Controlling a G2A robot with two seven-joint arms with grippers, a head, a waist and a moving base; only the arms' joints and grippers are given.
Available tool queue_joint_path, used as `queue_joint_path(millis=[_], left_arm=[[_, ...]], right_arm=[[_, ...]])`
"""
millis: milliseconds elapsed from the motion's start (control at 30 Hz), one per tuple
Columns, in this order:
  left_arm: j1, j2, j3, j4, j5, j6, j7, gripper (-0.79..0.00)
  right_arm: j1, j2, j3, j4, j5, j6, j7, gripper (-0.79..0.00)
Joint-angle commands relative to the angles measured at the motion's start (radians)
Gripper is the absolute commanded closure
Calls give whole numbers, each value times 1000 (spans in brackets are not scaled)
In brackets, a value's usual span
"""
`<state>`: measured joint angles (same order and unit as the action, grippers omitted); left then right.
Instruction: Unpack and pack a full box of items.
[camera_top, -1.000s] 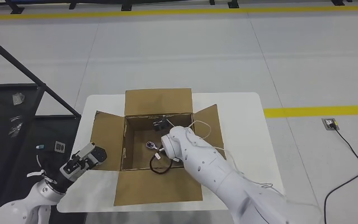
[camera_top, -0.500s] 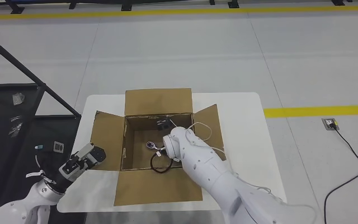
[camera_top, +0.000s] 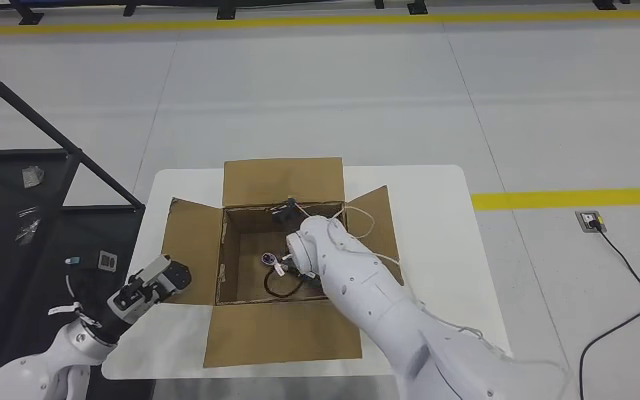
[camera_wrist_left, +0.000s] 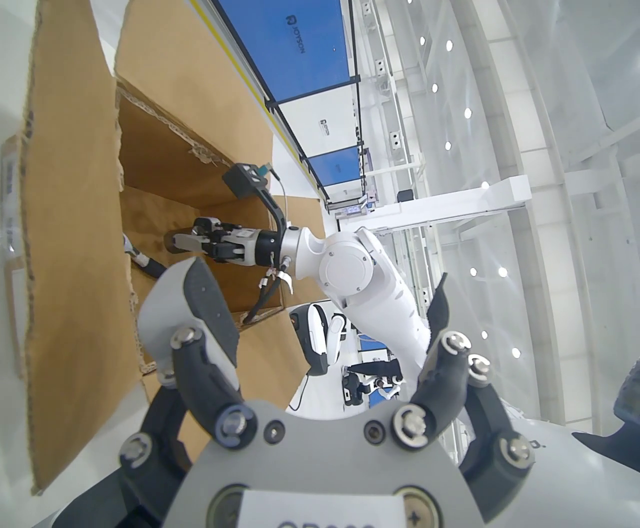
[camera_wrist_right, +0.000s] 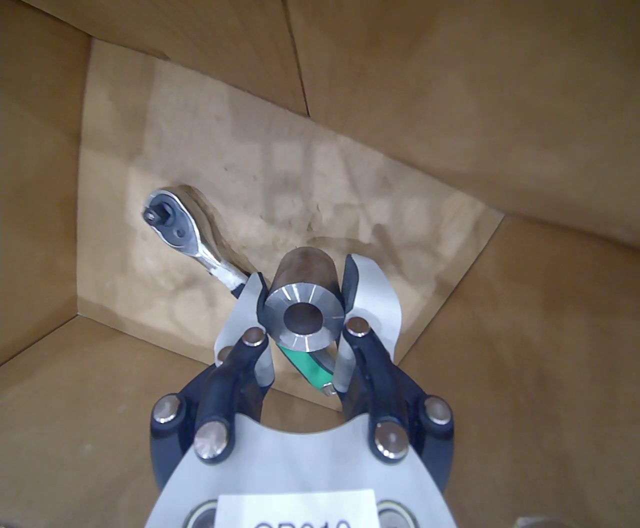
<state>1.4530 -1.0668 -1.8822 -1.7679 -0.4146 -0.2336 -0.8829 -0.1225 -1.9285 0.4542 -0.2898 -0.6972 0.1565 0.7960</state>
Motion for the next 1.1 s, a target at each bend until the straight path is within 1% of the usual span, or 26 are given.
queue_joint_path(millis=[0, 167, 267, 367, 467, 567, 667, 767, 1067], left_arm=[[-3, 1, 2, 1, 3, 0, 1, -785], [-16, 5, 7, 8, 7, 4, 5, -785], [-26, 6, 13, 12, 8, 8, 15, -785], [-30, 7, 16, 15, 8, 9, 19, -785], [-30, 7, 16, 15, 8, 9, 19, -785], [-30, 7, 16, 15, 8, 9, 19, -785], [-30, 7, 16, 15, 8, 9, 19, -785], [-30, 7, 16, 15, 8, 9, 19, -785], [-30, 7, 16, 15, 8, 9, 19, -785]], right_arm=[[8, 1, -4, -30, -24, 1, 9, 0], [10, 19, 0, -119, -79, 53, 48, 0], [-7, 43, 13, -200, -114, 93, 61, 0], [-43, 81, 33, -328, -165, 142, 81, 0], [-103, 135, 68, -507, -250, 200, 127, 0], [-198, 205, 122, -747, -377, 243, 204, 0], [-329, 278, 204, -1011, -524, 240, 297, 0], [-463, 331, 293, -1226, -639, 207, 365, 0], [-463, 331, 293, -1226, -639, 207, 365, 0]])
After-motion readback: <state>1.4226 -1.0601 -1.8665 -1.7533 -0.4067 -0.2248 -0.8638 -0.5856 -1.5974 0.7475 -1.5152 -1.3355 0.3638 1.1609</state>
